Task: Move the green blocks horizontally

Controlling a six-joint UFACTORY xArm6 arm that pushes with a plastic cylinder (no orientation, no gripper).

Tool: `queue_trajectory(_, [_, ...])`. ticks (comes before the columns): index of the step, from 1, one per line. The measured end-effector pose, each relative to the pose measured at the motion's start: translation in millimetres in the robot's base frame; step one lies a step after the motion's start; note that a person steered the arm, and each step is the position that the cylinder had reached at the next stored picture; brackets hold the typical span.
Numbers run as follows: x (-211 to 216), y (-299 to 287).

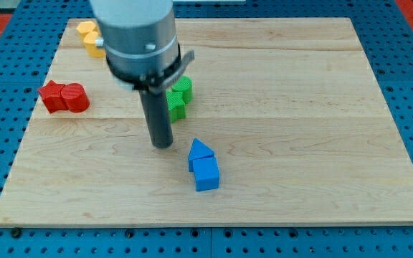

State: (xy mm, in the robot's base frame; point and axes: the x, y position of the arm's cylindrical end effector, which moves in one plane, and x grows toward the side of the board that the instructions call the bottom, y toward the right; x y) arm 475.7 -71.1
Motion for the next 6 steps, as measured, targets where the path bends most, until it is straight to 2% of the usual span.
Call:
queue_trajectory(2, [-119.0, -24.8])
queue_trajectory(3, [-167.0, -56.4])
queue_trajectory(4, [-163.0, 38.1])
queue_trajectory(5, [-96.6, 27.2])
queue_trajectory(6, [-54.2, 30.7])
